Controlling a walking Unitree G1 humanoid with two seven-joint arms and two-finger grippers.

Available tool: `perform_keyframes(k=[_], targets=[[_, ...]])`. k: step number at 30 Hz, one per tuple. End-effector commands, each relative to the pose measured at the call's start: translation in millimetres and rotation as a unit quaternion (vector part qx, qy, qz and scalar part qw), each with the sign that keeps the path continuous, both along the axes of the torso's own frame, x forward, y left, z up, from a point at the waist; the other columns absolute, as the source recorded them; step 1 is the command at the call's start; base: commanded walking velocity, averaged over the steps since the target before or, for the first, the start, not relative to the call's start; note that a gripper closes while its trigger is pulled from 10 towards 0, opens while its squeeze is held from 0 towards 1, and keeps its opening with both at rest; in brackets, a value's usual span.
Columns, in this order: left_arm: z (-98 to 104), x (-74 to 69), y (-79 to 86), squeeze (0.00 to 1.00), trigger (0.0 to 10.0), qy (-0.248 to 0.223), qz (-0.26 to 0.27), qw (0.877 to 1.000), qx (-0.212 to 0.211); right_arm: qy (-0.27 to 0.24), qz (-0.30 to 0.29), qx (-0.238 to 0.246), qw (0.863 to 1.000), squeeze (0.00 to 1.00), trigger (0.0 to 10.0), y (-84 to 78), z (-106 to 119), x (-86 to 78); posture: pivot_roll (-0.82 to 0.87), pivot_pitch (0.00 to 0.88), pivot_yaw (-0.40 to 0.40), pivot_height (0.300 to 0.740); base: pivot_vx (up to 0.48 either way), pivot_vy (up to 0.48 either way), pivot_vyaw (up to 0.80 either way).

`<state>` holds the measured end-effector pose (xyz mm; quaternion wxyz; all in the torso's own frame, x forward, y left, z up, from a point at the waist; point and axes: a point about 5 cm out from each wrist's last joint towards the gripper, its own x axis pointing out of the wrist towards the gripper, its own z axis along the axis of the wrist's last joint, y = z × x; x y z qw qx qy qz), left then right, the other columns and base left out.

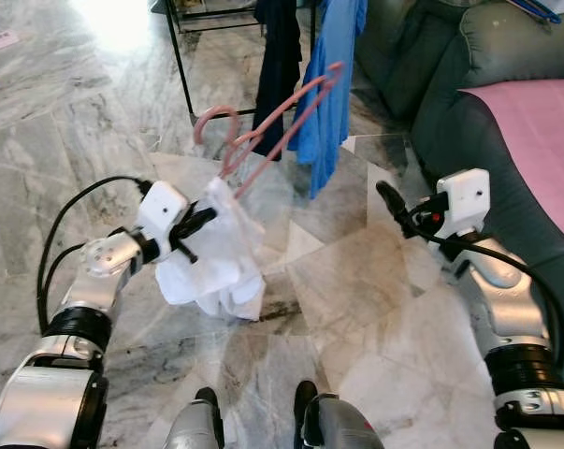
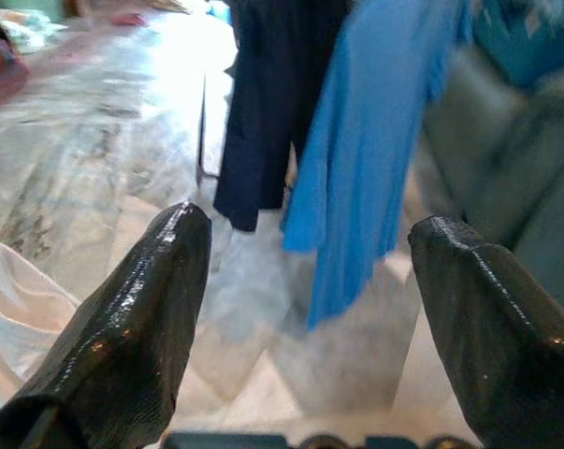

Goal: Hang hanger

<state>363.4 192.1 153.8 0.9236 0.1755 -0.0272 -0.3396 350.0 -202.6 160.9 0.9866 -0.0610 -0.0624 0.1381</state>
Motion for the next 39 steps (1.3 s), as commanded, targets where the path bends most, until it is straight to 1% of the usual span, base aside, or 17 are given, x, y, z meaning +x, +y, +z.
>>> perform_keyframes(k=[1, 3, 4, 7, 9, 11, 12, 13, 14, 15, 18, 22, 24, 28, 30, 35, 39], targets=[[18.7, -2.2, -10.1, 0.00, 0.0, -0.027, -0.060, 0.998, -0.016, 0.028, -0.073, 0.023, 0.997, 0.05, 10.0, -12.6, -9.7, 3.6, -0.03, 0.291, -0.056, 0.740, 0.000, 0.000, 0.00], [23.0, -4.3, -13.7, 0.00, 0.0, -0.032, -0.082, 0.996, -0.016, 0.037, -0.082, 0.042, 0.995, 0.05, 10.0, -12.3, -12.1, 4.1, -0.03, 0.291, -0.056, 0.740, 0.000, 0.000, 0.00], [27.3, -5.0, -16.2, 0.00, 0.0, -0.029, -0.095, 0.995, -0.014, 0.041, -0.037, 0.059, 0.997, 1.00, 10.0, -6.7, -13.2, 3.7, -0.03, 0.292, -0.058, 0.740, 0.000, 0.000, 0.00], [36.5, -8.5, -22.0, 0.00, 0.0, -0.029, -0.133, 0.991, -0.002, 0.053, -0.072, 0.003, 0.996, 1.00, 10.0, -8.2, -20.5, 4.8, -0.02, 0.294, -0.059, 0.740, 0.000, 0.000, 0.00], [39.4, -9.9, -23.6, 0.00, 0.0, -0.029, -0.143, 0.989, -0.002, 0.056, -0.042, 0.009, 0.997, 1.00, 10.0, -2.7, -22.0, 3.4, -0.02, 0.295, -0.059, 0.740, 0.000, 0.000, 0.00], [44.5, -13.4, -27.6, 0.00, 0.0, -0.025, -0.167, 0.986, -0.002, 0.074, -0.016, 0.037, 0.996, 1.00, 10.0, 3.2, -26.0, 2.3, -0.02, 0.296, -0.060, 0.740, 0.000, 0.000, 0.00], [46.5, -15.5, -30.0, 0.00, 0.0, -0.022, -0.180, 0.983, 0.000, 0.080, -0.009, 0.045, 0.996, 0.96, 10.0, 5.7, -28.3, 1.7, -0.02, 0.297, -0.061, 0.740, 0.000, 0.000, 0.00], [47.7, -17.0, -31.8, 0.00, 0.0, -0.021, -0.190, 0.982, 0.004, 0.086, -0.004, 0.055, 0.995, 0.38, 10.0, 7.6, -30.2, 1.5, -0.02, 0.297, -0.061, 0.740, 0.000, 0.000, 0.00], [49.2, -19.1, -33.5, 0.00, 0.0, -0.018, -0.198, 0.980, 0.008, 0.092, 0.003, 0.065, 0.994, 0.13, 10.0, 10.0, -32.2, 1.3, -0.02, 0.300, -0.060, 0.740, 0.000, 0.000, 0.00], [49.6, -19.5, -33.8, 0.00, 0.0, -0.018, -0.199, 0.980, 0.008, 0.093, 0.006, 0.068, 0.993, 0.00, 10.0, 10.9, -32.7, 1.2, -0.02, 0.300, -0.060, 0.740, 0.000, 0.000, 0.00], [51.2, -19.8, -36.3, 0.00, 0.0, -0.018, -0.203, 0.979, 0.005, 0.103, 0.018, 0.068, 0.992, 0.00, 10.0, 16.0, -35.6, 0.9, -0.02, 0.300, -0.060, 0.740, 0.000, 0.000, 0.00], [52.7, -26.0, -50.1, 0.00, 0.0, -0.007, -0.247, 0.969, 0.010, 0.118, 0.085, 0.078, 0.986, 0.00, 10.0, 39.7, -40.3, -2.4, -0.02, 0.305, -0.065, 0.740, 0.000, 0.000, 0.00], [52.2, -28.1, -52.7, 0.00, 0.0, -0.001, -0.257, 0.966, 0.015, 0.125, 0.102, 0.080, 0.984, 0.00, 10.0, 44.1, -40.5, -3.0, -0.02, 0.305, -0.067, 0.740, 0.000, 0.000, 0.00], [51.1, -33.5, -57.8, 0.00, 0.0, 0.009, -0.288, 0.957, 0.042, 0.134, 0.124, 0.075, 0.980, 0.00, 10.0, 45.7, -40.9, -3.8, -0.02, 0.305, -0.070, 0.740, 0.000, 0.000, 0.00], [52.6, -36.3, -60.0, 0.00, 0.0, 0.012, -0.310, 0.949, 0.055, 0.132, 0.125, 0.067, 0.981, 0.00, 10.0, 41.0, -39.0, -3.0, -0.02, 0.304, -0.070, 0.740, 0.000, 0.000, 0.00], [51.0, -34.4, -58.0, 0.00, 0.0, 0.009, -0.305, 0.948, 0.085, 0.131, 0.115, 0.065, 0.983, 0.00, 10.0, 33.6, -36.4, -0.9, -0.02, 0.305, -0.068, 0.740, 0.000, 0.000, 0.00], [54.6, -33.3, -59.1, 0.00, 0.0, 0.003, -0.305, 0.949, 0.077, 0.141, 0.123, 0.067, 0.980, 0.00, 10.0, 32.8, -37.9, -2.1, -0.03, 0.307, -0.066, 0.740, 0.000, 0.000, 0.00]])
